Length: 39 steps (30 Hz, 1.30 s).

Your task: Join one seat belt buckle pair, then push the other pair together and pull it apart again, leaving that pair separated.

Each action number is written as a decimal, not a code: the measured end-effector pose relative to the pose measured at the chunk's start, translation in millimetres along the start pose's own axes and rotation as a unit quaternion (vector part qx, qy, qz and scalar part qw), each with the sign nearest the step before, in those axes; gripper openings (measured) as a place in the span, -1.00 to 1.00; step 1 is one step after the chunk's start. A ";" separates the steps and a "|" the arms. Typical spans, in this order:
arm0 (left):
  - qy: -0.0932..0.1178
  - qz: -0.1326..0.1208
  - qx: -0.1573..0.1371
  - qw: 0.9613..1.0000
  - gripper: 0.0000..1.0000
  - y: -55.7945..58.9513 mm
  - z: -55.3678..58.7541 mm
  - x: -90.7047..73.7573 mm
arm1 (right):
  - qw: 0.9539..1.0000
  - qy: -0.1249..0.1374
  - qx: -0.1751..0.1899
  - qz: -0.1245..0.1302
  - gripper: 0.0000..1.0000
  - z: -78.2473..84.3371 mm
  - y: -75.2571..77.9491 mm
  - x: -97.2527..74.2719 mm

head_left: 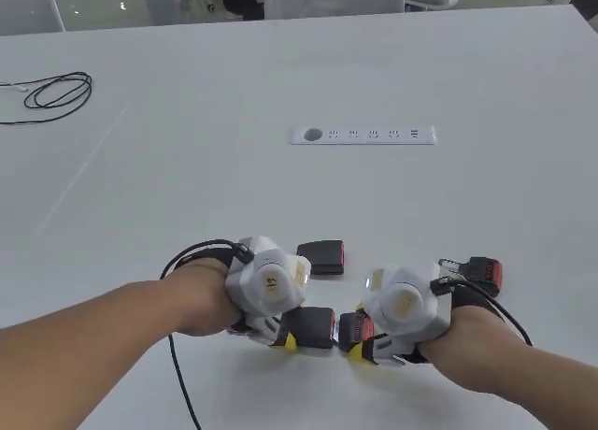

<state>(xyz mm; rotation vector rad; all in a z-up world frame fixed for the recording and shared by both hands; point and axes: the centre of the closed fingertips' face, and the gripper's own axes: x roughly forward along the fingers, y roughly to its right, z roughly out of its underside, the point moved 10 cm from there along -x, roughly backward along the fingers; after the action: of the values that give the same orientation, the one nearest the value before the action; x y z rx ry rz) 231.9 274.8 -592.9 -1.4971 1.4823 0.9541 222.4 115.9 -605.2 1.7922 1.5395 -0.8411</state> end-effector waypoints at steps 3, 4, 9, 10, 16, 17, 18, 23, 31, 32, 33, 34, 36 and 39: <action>0.003 -0.003 -0.005 1.000 -0.38 0.4 1.0 -0.5 | 1.000 -0.001 0.001 0.002 -0.33 -0.2 0.1 -0.2; 0.004 -0.004 -0.007 1.000 -0.38 0.6 1.4 -0.6 | 1.000 -0.001 0.002 0.002 -0.33 0.0 0.5 0.1; 0.026 -0.009 -0.011 1.000 -0.37 0.9 6.8 -2.4 | 1.000 0.005 -0.005 -0.009 -0.33 4.8 4.6 -1.6; 0.041 -0.009 -0.016 0.999 -0.38 0.5 9.5 -2.6 | 1.000 0.013 0.001 -0.012 -0.33 6.3 5.9 -2.5; 0.033 -0.006 -0.015 0.999 -0.38 -0.6 7.5 -3.0 | 1.000 0.006 -0.011 -0.012 -0.33 3.8 3.7 -3.3; 0.032 -0.007 -0.015 0.999 -0.38 -0.6 7.6 -3.0 | 1.000 0.006 -0.011 -0.012 -0.33 3.9 3.5 -3.3; 0.032 -0.008 -0.018 0.999 -0.37 -0.7 8.0 -3.1 | 1.000 0.007 -0.009 -0.011 -0.32 4.4 4.1 -3.3; 0.022 -0.007 -0.018 1.000 -0.37 -0.7 5.8 -3.5 | 1.000 0.011 -0.012 -0.010 -0.32 4.9 4.5 -3.0; 0.022 -0.011 -0.004 1.000 -0.37 -0.4 6.4 -4.4 | 1.000 0.011 -0.008 -0.009 -0.32 4.3 4.0 -4.5; 0.023 -0.012 -0.005 1.000 -0.36 -0.4 6.4 -4.5 | 1.000 0.012 -0.007 -0.009 -0.31 4.5 3.9 -4.0; 0.023 -0.013 -0.007 1.000 -0.36 -0.8 6.4 -4.6 | 1.000 0.012 -0.003 -0.010 -0.31 4.0 5.2 -3.4; 0.023 -0.013 -0.007 1.000 -0.36 -0.9 6.5 -4.6 | 1.000 0.011 -0.003 -0.009 -0.31 3.6 4.7 -3.3; 0.019 -0.012 -0.019 1.000 -0.35 -2.4 5.8 -4.6 | 1.000 0.006 0.004 -0.008 -0.30 1.6 5.0 -2.9; 0.007 -0.012 -0.020 1.000 -0.34 -3.0 3.4 -3.8 | 1.000 -0.002 -0.002 -0.004 -0.29 -0.4 3.2 -2.4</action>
<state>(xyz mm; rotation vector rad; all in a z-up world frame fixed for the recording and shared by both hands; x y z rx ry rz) 234.9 279.4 -590.7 -1.5511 1.4602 0.9662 225.3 114.3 -602.9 1.7816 1.5470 -0.8437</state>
